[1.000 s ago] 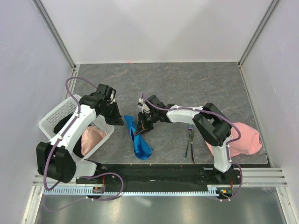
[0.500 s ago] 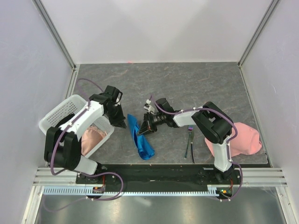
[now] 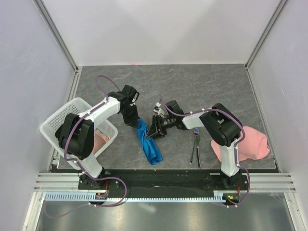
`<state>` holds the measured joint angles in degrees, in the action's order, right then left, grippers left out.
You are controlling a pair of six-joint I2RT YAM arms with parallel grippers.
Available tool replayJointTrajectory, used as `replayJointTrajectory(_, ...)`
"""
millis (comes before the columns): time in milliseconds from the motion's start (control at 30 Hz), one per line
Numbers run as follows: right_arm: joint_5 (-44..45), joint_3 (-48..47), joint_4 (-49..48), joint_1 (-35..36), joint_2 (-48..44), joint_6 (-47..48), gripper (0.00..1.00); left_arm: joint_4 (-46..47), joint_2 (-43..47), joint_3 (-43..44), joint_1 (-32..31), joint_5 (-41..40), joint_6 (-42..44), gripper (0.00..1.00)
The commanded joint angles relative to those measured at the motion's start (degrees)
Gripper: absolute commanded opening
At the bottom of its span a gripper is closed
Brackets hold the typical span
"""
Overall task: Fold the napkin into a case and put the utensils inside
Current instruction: Turn over the smaller rectangle-folded napkin at the center of the board.
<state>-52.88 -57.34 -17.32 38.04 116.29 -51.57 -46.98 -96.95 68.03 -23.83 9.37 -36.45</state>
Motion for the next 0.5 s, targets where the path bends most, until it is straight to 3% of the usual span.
replayJointTrajectory(0, 0.4, 0.3, 5.4, -1.8, -1.1, 5.6, 0.48, 2.0, -1.8, 3.5, -1.8, 0.9, -2.0, 0.09)
replayJointTrajectory(67, 1.8, -0.1, 8.7, -3.2, -2.2, 8.4, 0.5, 2.2, -3.0, 4.4, -2.3, 1.4, -2.0, 0.09)
replayJointTrajectory(167, 9.0, -4.6, 25.2, -5.3, -3.9, 18.9, 0.58, 2.6, -4.8, 5.6, -3.1, 1.9, -2.0, 0.09)
replayJointTrajectory(200, 11.6, -9.1, 36.3, -5.4, -4.3, 22.5, 0.61, 2.6, -6.0, 5.9, -3.1, 2.0, -1.9, 0.09)
replayJointTrajectory(233, 19.5, -11.5, 42.0, -5.3, -5.6, 25.6, 0.63, 2.6, -6.5, 6.2, -3.1, 2.3, -1.8, 0.09)
replayJointTrajectory(300, 26.0, -16.6, 53.5, -5.3, -6.9, 31.1, 0.66, 2.5, -6.3, 7.1, -3.1, 2.6, -1.7, 0.09)
replayJointTrajectory(367, 30.0, -17.9, 58.0, -5.2, -9.7, 32.9, 0.68, 2.5, -5.4, 7.1, -3.1, 3.0, -2.0, 0.09)
replayJointTrajectory(467, 28.1, -17.3, 59.1, -3.8, -12.2, 32.6, 0.69, 2.4, -5.3, 7.3, -3.1, 4.8, -1.9, 0.09)
